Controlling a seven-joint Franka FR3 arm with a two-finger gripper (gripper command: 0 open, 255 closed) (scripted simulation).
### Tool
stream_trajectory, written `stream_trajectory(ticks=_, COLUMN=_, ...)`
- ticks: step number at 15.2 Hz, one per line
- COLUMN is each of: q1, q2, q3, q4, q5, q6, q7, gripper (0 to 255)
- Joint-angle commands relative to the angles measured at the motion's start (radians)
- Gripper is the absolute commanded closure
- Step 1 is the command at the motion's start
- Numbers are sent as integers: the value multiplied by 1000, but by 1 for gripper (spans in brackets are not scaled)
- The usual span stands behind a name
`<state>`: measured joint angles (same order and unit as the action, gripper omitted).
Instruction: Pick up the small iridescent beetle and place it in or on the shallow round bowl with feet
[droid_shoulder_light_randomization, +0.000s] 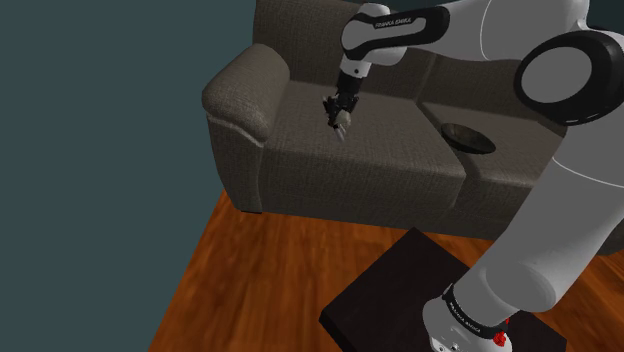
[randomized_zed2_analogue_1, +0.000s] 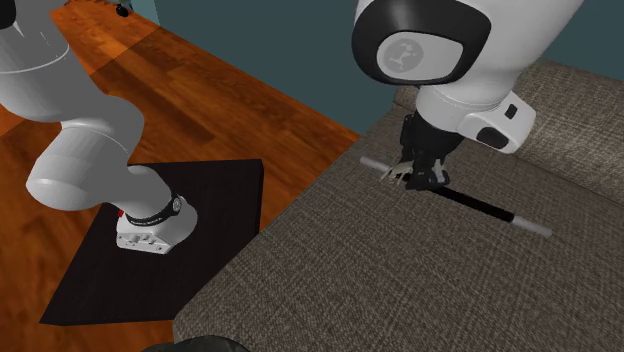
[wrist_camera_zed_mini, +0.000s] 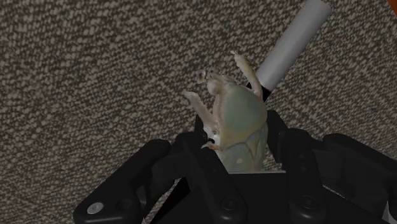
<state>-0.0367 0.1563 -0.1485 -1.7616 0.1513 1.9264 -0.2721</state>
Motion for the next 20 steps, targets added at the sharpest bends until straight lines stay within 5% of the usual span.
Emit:
stream_trajectory(ticks=1, q1=0, q2=-4, q3=0, q4=21, q5=-2, q6=-26, q7=4, gripper=255)
stream_trajectory(ticks=20, q1=-6, q2=2, q3=-4, q4=285, q5=-8, q6=-282, q7=32, gripper=255)
